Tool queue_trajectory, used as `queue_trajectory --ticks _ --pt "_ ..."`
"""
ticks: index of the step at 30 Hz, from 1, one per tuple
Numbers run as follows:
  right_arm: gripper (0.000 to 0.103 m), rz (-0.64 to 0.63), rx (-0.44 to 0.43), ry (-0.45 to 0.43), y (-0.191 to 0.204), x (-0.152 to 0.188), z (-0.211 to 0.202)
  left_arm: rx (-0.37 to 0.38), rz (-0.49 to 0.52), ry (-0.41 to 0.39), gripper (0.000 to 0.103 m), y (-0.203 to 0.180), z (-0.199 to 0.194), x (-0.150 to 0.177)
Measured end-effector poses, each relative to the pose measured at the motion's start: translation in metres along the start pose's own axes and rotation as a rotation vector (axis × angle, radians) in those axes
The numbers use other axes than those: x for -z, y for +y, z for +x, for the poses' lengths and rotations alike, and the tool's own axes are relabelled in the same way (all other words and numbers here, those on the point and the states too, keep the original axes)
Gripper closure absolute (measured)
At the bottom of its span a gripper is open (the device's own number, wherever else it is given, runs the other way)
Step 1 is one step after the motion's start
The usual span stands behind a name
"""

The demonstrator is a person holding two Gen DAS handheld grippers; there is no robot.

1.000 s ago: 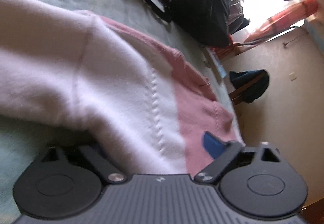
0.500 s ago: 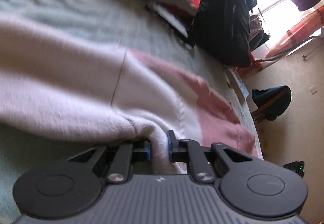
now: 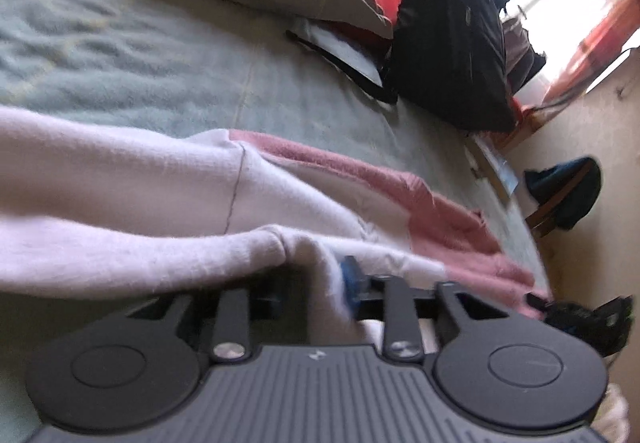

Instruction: Fold clothes

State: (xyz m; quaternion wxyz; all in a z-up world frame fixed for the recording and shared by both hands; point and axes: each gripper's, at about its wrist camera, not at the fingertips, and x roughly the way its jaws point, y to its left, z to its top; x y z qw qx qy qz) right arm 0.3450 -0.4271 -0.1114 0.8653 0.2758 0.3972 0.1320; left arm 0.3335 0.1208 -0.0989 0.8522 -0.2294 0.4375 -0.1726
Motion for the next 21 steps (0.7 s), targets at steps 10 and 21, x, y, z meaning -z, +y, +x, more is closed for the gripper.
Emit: queue_trajectory --ticks 10,21 --pt "0.042 -0.162 0.022 0.007 0.040 0.080 -0.082 0.016 0.056 0.075 0.037 -0.020 -0.075 0.083" --pt "0.038 -0.105 -0.139 -0.031 0.067 0.164 -0.126 0.100 -0.116 0.182 0.030 0.007 -0.120 0.166"
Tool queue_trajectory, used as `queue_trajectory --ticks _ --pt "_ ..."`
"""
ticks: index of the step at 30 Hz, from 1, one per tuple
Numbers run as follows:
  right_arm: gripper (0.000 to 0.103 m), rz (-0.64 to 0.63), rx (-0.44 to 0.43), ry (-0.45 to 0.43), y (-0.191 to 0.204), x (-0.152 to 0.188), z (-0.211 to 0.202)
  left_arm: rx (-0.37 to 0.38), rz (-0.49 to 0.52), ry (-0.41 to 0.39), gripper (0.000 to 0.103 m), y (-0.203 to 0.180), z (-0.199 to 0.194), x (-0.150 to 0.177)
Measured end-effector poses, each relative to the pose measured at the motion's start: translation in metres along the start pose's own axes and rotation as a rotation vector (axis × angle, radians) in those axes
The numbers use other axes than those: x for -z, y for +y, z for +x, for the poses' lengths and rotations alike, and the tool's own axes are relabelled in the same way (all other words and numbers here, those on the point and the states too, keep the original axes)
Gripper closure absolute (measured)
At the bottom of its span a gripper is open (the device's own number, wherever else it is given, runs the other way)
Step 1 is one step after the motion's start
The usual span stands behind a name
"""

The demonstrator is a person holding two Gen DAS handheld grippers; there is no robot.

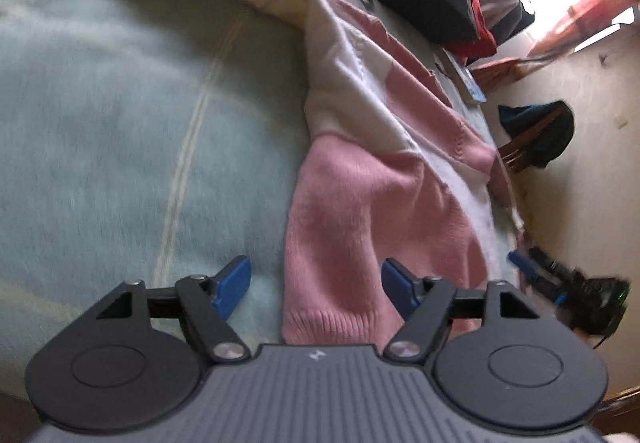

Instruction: Fold clothes

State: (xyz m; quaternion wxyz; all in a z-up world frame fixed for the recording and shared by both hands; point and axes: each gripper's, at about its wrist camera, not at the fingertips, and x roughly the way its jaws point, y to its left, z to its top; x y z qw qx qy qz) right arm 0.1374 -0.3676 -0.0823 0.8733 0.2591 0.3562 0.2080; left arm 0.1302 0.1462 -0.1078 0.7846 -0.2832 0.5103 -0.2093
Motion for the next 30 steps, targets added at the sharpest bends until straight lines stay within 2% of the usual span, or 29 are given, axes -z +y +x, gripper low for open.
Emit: queue_trajectory --ticks 4,7,11,16,18,24,26,28,30 --pt "0.030 -0.066 -0.046 0.061 0.032 0.017 0.006 0.060 -0.019 -0.004 0.027 0.004 0.011 -0.008" --pt "0.029 -0.097 -0.087 0.070 0.051 0.028 0.009 0.116 -0.024 -0.021 0.027 0.009 0.024 -0.018" --pt "0.029 -0.076 -0.126 0.072 0.060 0.033 0.016 0.192 -0.044 -0.042 0.027 0.014 0.029 -0.019" --pt "0.029 -0.058 -0.125 0.069 0.057 0.037 0.012 0.302 -0.101 0.040 0.026 0.023 0.021 0.007" --pt "0.028 -0.049 -0.119 0.067 0.054 0.037 0.012 0.320 -0.100 0.049 0.026 0.025 0.024 0.011" --pt "0.028 -0.029 -0.111 0.068 0.050 0.037 0.017 0.348 -0.131 0.024 0.026 0.025 0.047 -0.008" --pt "0.028 -0.026 -0.116 0.069 0.050 0.038 0.017 0.348 -0.119 0.029 0.026 0.020 0.047 -0.005" --pt "0.028 -0.023 -0.116 0.068 0.049 0.040 0.015 0.384 -0.090 0.058 0.026 0.017 0.046 0.006" --pt "0.027 -0.016 -0.112 0.068 0.047 0.042 0.014 0.398 -0.047 0.072 0.033 0.014 0.046 0.015"
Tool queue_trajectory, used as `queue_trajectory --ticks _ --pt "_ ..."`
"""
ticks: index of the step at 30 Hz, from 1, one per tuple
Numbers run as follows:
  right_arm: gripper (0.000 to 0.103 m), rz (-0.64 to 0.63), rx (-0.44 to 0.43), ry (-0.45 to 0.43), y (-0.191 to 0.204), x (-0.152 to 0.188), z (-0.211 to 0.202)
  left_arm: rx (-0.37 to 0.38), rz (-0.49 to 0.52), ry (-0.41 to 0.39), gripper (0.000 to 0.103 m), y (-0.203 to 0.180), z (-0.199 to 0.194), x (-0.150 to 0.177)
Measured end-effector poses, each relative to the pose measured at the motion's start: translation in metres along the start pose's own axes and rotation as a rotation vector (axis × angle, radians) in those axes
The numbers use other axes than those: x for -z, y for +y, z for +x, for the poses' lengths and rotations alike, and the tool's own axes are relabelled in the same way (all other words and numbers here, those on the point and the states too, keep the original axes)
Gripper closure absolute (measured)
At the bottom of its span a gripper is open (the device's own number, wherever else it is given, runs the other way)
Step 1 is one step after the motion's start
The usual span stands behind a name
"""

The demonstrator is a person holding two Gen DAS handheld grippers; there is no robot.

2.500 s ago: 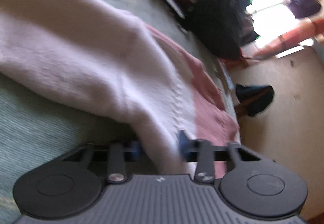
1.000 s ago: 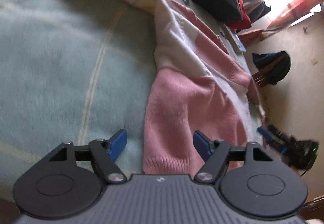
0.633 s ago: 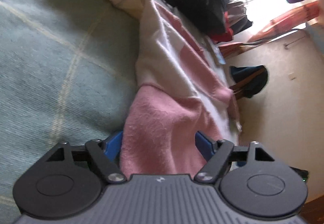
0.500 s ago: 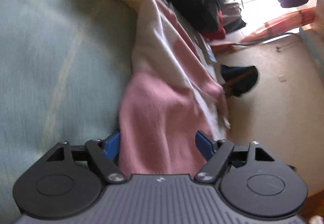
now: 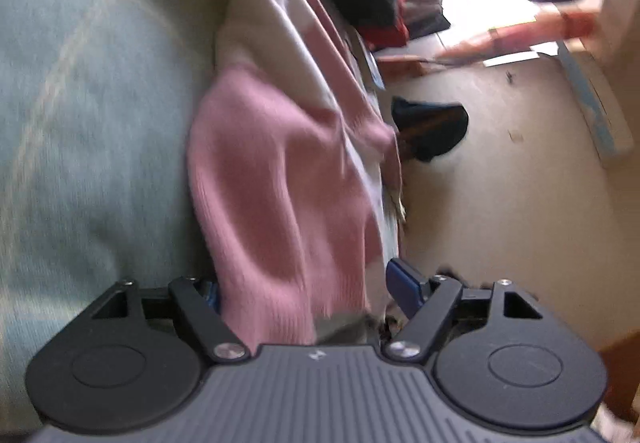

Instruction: Fold clothes

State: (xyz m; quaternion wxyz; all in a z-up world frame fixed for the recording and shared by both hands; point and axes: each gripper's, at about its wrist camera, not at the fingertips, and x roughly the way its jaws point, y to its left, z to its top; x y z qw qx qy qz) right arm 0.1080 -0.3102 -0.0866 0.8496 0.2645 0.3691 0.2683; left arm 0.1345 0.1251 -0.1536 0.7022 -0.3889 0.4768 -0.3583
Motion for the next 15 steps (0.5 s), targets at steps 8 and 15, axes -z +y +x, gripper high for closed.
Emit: queue_trajectory --ticks 8,15 --pt "0.027 0.024 0.028 -0.010 -0.006 0.003 -0.005 -0.063 -0.131 -0.087 0.092 0.021 -0.005 0.000" --pt "0.027 0.027 0.035 -0.013 -0.011 0.001 -0.007 -0.161 0.152 -0.126 0.094 -0.060 -0.026 0.028"
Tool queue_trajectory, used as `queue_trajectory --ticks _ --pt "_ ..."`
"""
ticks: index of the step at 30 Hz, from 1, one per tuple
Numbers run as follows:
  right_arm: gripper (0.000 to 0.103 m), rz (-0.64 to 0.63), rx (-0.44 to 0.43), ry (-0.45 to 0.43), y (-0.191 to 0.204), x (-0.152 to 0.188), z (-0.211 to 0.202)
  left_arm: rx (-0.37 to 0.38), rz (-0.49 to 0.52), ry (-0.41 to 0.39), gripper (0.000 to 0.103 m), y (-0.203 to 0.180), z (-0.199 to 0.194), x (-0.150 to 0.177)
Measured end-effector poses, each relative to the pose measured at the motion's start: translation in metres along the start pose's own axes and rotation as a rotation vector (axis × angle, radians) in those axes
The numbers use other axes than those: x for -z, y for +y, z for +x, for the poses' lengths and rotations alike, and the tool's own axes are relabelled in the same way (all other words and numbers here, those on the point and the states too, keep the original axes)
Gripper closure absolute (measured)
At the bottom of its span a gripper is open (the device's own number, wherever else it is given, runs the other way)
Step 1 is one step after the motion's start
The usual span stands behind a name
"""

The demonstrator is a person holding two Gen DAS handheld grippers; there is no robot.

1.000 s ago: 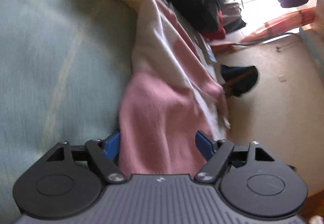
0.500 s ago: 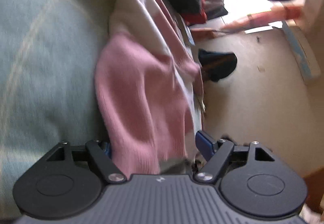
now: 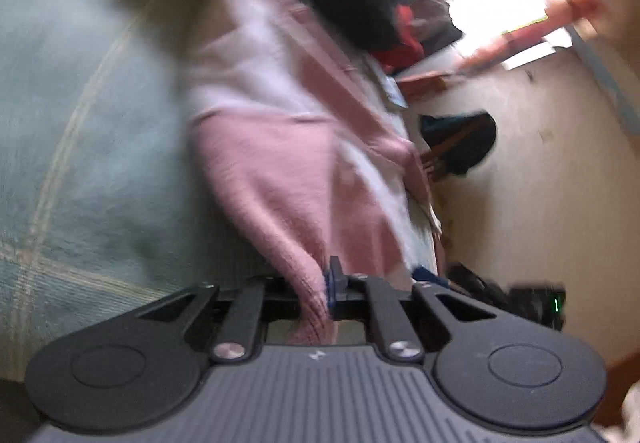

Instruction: Fold clothes

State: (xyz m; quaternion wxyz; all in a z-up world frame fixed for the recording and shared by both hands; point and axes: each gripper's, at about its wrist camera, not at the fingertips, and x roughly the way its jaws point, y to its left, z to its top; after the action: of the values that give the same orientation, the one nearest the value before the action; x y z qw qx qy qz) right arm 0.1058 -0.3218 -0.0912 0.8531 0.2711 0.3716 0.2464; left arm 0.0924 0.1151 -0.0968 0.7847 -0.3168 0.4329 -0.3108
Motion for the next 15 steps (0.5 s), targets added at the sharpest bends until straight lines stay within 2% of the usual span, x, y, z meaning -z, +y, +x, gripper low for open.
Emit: queue_trajectory --ticks 4,6,8,10,15 --pt "0.027 -0.003 -0.007 0.007 0.001 -0.002 0.004 -0.062 0.173 -0.033 0.095 -0.039 -0.033 0.007" --pt "0.027 -0.008 -0.005 0.011 0.001 -0.003 0.005 -0.140 0.211 -0.035 0.095 -0.044 -0.042 0.007" --pt "0.027 -0.017 0.002 0.012 0.001 -0.002 0.004 -0.196 0.189 -0.037 0.095 -0.038 -0.049 0.006" --pt "0.027 -0.021 0.016 0.010 -0.001 -0.002 0.001 -0.218 0.119 -0.038 0.092 -0.023 -0.055 0.006" --pt "0.027 -0.033 0.081 -0.005 -0.010 0.001 -0.016 -0.251 0.035 -0.021 0.067 0.003 -0.048 0.003"
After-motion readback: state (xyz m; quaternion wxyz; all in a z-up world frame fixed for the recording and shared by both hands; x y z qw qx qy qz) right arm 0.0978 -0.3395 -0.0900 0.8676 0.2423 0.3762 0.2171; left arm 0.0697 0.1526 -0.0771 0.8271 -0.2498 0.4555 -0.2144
